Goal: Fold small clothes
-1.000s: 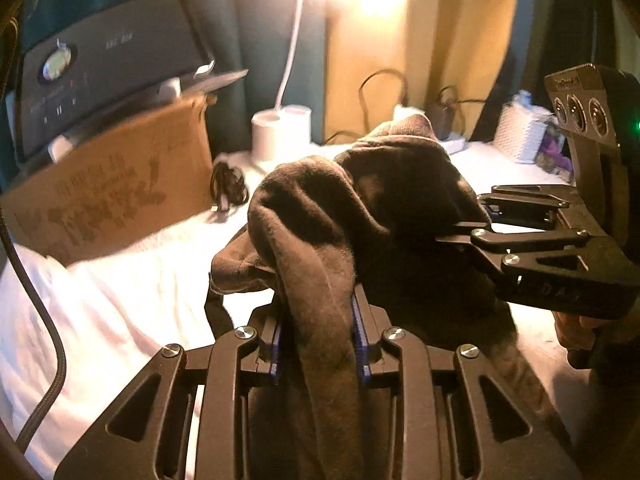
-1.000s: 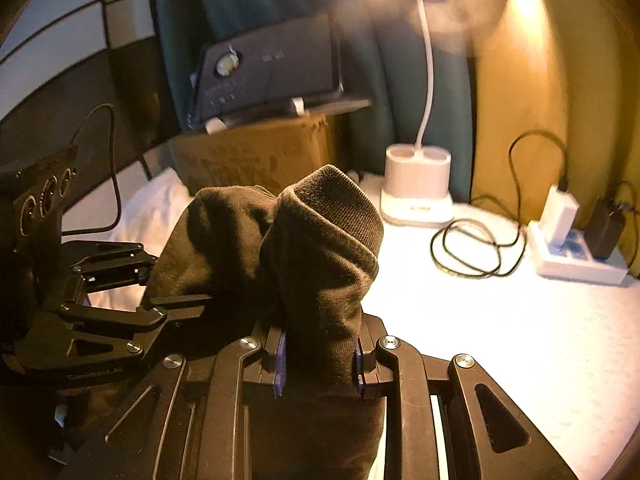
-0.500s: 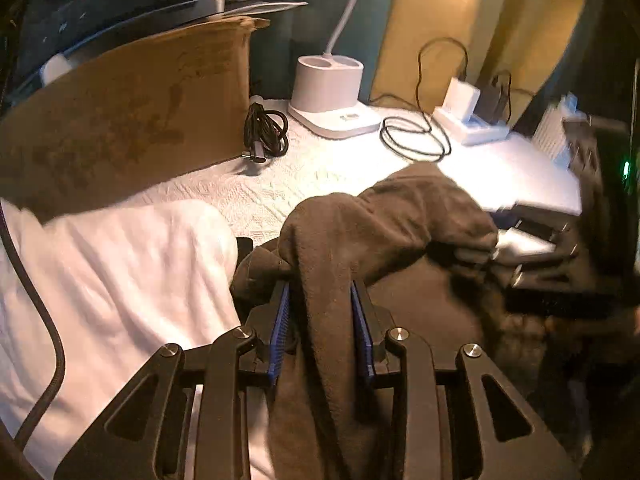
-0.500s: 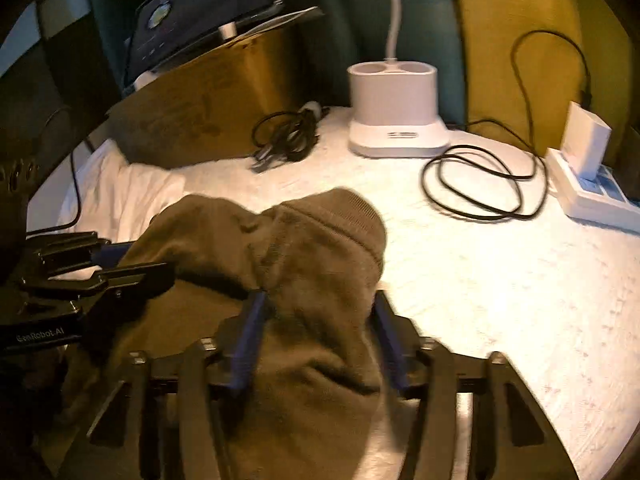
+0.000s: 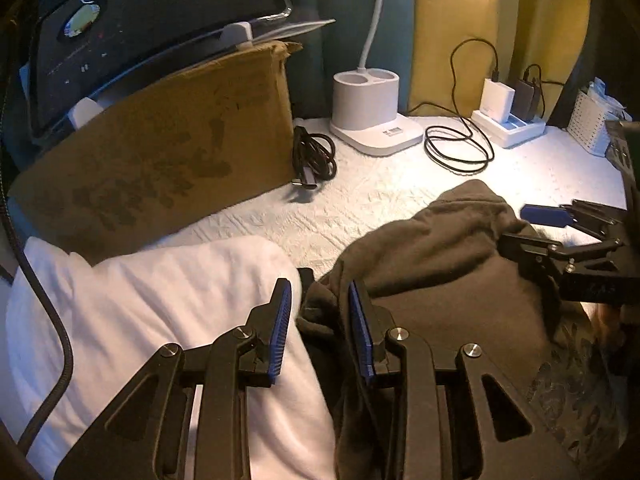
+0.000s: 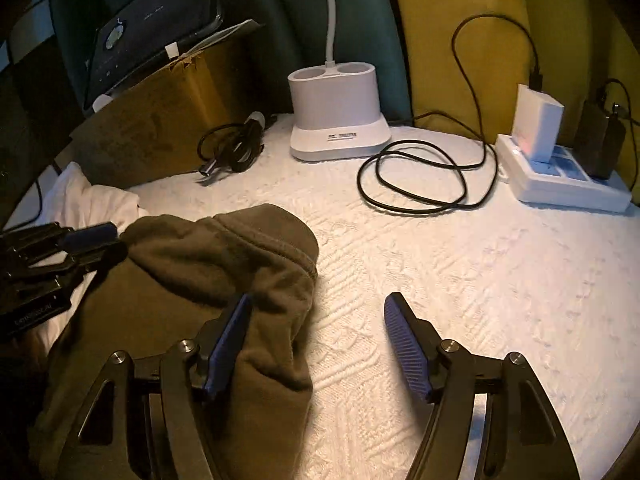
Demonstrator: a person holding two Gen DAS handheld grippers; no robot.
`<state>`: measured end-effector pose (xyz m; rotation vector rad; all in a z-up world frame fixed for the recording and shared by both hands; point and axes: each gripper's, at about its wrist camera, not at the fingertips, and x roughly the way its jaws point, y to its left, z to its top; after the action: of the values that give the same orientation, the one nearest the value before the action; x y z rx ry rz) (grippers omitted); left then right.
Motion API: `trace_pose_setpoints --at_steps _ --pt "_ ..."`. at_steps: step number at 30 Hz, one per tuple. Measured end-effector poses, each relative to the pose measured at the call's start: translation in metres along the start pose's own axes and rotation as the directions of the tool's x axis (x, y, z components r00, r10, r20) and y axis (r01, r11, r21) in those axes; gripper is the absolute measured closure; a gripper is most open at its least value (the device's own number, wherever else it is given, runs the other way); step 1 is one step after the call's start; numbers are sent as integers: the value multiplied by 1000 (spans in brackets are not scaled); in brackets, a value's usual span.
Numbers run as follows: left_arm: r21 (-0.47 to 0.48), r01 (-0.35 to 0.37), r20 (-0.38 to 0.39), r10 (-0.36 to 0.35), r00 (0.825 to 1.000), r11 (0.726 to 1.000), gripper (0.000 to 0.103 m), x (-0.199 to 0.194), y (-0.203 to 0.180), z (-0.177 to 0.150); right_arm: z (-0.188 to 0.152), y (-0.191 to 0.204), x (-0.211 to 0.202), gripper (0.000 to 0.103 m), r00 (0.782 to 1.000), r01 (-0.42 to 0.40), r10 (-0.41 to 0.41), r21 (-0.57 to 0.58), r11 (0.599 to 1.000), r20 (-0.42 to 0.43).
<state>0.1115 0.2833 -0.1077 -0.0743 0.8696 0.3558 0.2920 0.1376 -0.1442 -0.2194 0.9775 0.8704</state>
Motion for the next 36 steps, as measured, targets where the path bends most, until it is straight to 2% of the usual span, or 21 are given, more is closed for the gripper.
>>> trace_pose_setpoints --at_steps 4,8,13,16,18,21,24,29,33,36 --pt "-28 -30 30 31 999 999 72 -14 4 -1 -3 1 -11 32 999 41 -41 -6 999 9" --pt "-70 56 47 -53 997 996 72 -34 10 -4 -7 0 -20 32 998 59 -59 3 998 3" --pt "-27 127 45 -126 991 991 71 -52 -9 -20 -13 4 -31 32 998 70 -70 3 998 2" --pt "5 151 16 -151 988 988 60 -57 -23 -34 -20 6 -38 32 998 69 -69 7 998 -2" --pt "10 152 3 -152 988 988 59 -61 -30 -44 -24 10 -42 32 998 67 -67 4 998 -1" --pt "28 89 -29 -88 996 996 59 -60 -37 -58 -32 15 -48 32 998 64 -64 -5 998 -3" --pt "18 54 -66 -53 996 998 59 -53 -36 -72 -42 20 -54 32 998 59 -59 -9 998 -10" --pt "29 -4 -52 5 999 1000 57 -55 -32 -83 -60 29 -58 32 998 53 -54 -30 998 -28" --pt "97 -78 -34 82 996 992 56 -56 -43 -86 -72 27 -58 32 998 58 -58 -18 998 -38" --pt "106 -106 -24 110 994 989 57 -59 -46 -86 -78 23 -66 32 997 69 -70 -10 998 -28"
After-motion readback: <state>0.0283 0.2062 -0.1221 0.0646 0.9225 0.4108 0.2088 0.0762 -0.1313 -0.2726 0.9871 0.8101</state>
